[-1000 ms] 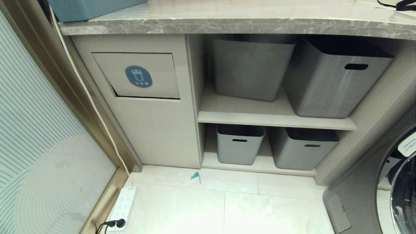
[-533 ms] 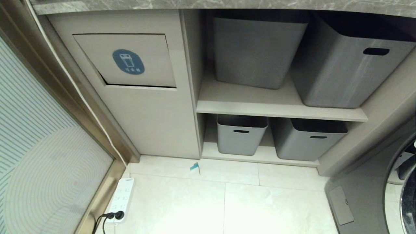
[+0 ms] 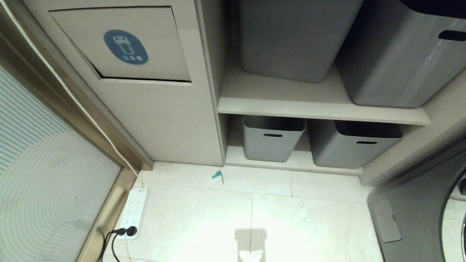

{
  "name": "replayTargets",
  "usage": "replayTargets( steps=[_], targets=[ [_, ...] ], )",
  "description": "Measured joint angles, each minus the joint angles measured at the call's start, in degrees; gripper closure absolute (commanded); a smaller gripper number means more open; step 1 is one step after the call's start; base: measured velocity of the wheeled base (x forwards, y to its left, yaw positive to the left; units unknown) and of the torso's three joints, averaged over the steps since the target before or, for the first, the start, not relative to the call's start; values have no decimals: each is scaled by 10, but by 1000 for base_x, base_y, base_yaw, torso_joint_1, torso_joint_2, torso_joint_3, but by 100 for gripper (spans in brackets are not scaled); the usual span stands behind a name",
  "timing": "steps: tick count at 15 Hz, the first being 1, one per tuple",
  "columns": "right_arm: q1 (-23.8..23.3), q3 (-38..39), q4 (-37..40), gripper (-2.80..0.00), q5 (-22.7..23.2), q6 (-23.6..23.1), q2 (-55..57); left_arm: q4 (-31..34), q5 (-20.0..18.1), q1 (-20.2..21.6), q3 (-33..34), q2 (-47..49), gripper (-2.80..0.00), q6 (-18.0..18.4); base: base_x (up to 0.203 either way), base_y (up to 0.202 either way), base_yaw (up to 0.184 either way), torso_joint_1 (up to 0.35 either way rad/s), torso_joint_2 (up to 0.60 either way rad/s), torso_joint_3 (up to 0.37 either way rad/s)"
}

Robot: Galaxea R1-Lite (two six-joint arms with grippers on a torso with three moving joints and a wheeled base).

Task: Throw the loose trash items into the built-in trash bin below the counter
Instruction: Pick up the garbage

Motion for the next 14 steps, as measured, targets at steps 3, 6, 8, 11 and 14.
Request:
replayTargets(
  steps=[3, 6, 8, 11, 14],
  targets=[
    [0, 0, 0, 0, 0, -1, 0, 0, 0, 0, 0, 0, 0, 2, 0, 0, 0, 1, 3, -195],
    [0, 0, 0, 0, 0, -1, 0, 0, 0, 0, 0, 0, 0, 1, 0, 0, 0, 2, 1, -201],
    [0, 0, 0, 0, 0, -1, 0, 0, 0, 0, 0, 0, 0, 1, 0, 0, 0, 4, 2, -197],
    [0, -1, 0, 0, 0, -1, 0, 0, 0, 0, 0, 0, 0, 2, 0, 0, 0, -1, 0, -195],
    [0, -1, 0, 0, 0, -1, 0, 0, 0, 0, 0, 0, 0, 1, 0, 0, 0, -1, 5, -193]
  ],
)
